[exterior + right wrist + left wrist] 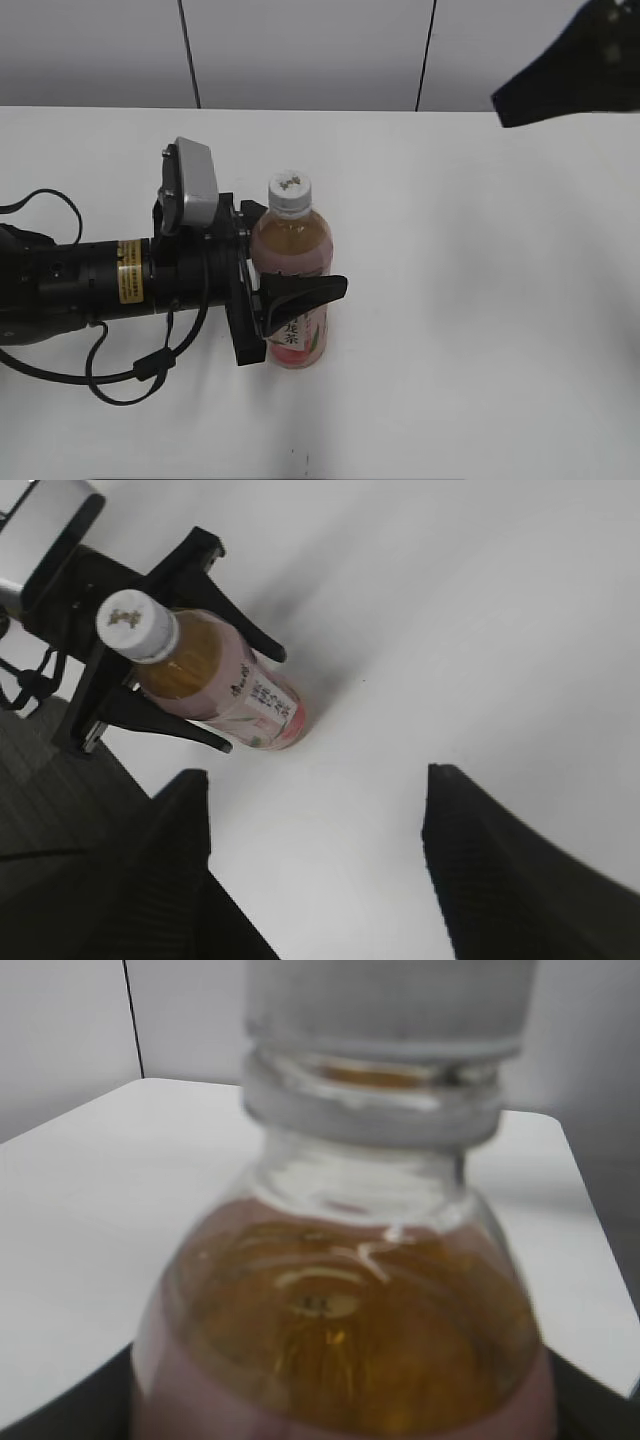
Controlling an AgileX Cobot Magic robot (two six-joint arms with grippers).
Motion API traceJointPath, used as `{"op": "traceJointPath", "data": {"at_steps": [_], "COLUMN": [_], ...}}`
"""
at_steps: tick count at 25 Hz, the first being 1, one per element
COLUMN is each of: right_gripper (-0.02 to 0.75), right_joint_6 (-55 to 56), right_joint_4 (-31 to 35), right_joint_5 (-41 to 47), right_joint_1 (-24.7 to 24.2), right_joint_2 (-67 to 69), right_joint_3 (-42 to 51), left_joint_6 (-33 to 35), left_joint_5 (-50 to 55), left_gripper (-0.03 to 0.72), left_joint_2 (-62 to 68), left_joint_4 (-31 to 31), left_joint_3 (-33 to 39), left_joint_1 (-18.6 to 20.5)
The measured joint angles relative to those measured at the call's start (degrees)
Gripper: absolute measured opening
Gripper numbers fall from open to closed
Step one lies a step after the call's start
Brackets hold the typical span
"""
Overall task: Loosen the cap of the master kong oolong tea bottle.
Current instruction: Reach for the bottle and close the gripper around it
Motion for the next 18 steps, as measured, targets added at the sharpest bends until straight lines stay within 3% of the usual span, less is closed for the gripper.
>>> {"op": "traceJointPath", "data": {"at_steps": [7,12,18], "right_gripper": [0.458,0.456,0.456], "right_joint_6": [2.0,9.2,16.5], "right_joint_4": [-3.6,-15.2,-19.0], "right_joint_5": [11.4,12.6,12.8], "right_joint_1": [9.8,17.3,22.5], "right_joint_2": [13.7,22.1,26.2], "right_joint_3": [-17.2,-28.3,-34.1], "left_joint_6": [0.0,0.0,0.0], "left_joint_5": [0.0,0.0,0.0], "left_gripper": [0.441,0.441,0.441], "left_joint_2": [0.0,0.0,0.0], "left_joint_4": [0.0,0.0,0.0], "left_joint_3": [0.0,0.0,0.0], "left_joint_1": [0.0,0.0,0.0]}}
